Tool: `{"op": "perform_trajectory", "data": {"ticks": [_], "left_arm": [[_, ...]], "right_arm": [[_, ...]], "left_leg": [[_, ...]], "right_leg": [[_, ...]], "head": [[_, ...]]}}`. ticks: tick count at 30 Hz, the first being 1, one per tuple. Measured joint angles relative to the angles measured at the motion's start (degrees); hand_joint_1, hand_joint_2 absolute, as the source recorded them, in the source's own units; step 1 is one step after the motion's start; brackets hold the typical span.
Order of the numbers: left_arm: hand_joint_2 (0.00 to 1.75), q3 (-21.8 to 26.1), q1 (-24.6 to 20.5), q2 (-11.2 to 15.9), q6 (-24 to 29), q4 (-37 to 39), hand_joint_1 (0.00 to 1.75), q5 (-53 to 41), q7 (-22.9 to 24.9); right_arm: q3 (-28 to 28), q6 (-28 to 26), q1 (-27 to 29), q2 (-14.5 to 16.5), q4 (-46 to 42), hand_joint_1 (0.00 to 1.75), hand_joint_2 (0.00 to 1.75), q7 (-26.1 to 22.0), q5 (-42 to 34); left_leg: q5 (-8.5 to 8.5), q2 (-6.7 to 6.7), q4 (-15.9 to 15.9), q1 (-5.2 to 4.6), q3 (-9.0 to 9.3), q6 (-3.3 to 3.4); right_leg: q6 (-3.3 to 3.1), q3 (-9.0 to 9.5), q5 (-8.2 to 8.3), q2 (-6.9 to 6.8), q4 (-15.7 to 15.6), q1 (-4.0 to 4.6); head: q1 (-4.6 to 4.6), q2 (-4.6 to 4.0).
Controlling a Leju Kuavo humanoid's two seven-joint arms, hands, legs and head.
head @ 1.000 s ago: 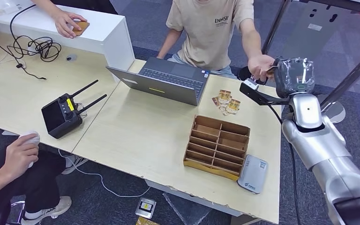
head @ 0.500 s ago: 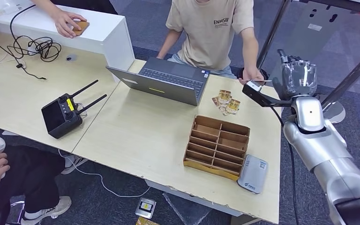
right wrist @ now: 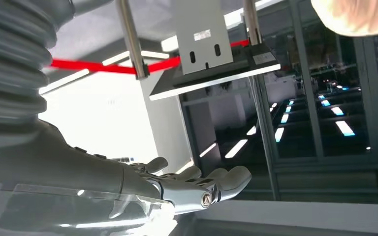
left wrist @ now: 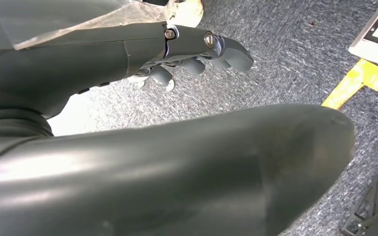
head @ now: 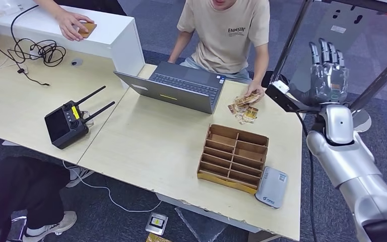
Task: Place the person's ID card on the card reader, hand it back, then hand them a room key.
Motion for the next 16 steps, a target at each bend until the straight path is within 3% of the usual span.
{"op": "perform_trajectory", "data": {"ticks": [11, 16], "left_arm": [[0.0, 2.36, 1.95, 0.22, 1.36, 0.0, 0.0, 1.04, -0.14], [0.0, 4.12, 2.93, 0.31, 1.73, 0.0, 0.0, 2.05, -0.35]], "right_arm": [[-7.88, 2.25, 11.13, -4.12, -22.36, 0.0, 0.0, 4.72, -3.36], [-15.09, 1.02, 18.48, -6.76, -33.71, 0.0, 0.0, 5.0, -9.67]], "left_leg": [[-0.02, 0.0, 0.01, -0.01, 0.0, 0.02], [-0.02, -0.15, 0.09, -0.01, -0.03, 0.03]], "right_leg": [[0.0, -0.02, 0.0, 0.01, -0.03, -0.01], [0.04, -0.02, -0.03, -0.11, -0.06, -0.01]], "head": [[-0.01, 0.0], [-0.03, 0.0]]}}
